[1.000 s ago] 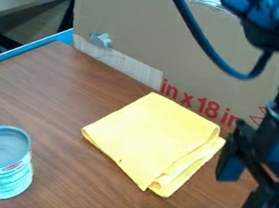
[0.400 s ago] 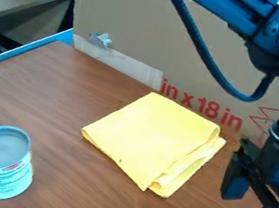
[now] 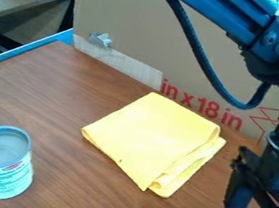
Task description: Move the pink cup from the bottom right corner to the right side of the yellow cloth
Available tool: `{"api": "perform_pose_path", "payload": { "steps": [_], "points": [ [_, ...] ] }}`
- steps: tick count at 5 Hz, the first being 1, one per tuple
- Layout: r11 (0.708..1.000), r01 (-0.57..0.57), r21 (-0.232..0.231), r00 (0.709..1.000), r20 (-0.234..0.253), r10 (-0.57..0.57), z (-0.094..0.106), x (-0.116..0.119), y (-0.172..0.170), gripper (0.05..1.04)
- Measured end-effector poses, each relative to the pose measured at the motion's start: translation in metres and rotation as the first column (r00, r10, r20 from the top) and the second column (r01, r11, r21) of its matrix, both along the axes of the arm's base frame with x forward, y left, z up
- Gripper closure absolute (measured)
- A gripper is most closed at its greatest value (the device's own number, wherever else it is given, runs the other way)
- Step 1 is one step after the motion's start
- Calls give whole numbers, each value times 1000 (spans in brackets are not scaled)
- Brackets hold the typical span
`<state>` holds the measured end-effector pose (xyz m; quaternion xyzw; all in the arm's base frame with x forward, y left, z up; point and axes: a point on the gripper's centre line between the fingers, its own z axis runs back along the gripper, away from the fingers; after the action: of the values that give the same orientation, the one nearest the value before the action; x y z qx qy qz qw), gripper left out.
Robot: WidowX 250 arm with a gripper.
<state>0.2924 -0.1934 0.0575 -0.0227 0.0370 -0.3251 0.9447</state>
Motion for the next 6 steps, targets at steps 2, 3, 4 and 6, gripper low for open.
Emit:
{"api": "perform_pose_path", "payload": {
  "steps": [2,3,4,6],
  "points": [
    [999,-36,29,999,-24,36,-9,-10,8,901],
    [999,-28,27,1000,-2,28,8,-13,12,963],
    [999,-17,30,1000,19,17,21,-7,11,966],
    [1000,-18,4,994,111,18,49,37,17,966]
  ]
}}
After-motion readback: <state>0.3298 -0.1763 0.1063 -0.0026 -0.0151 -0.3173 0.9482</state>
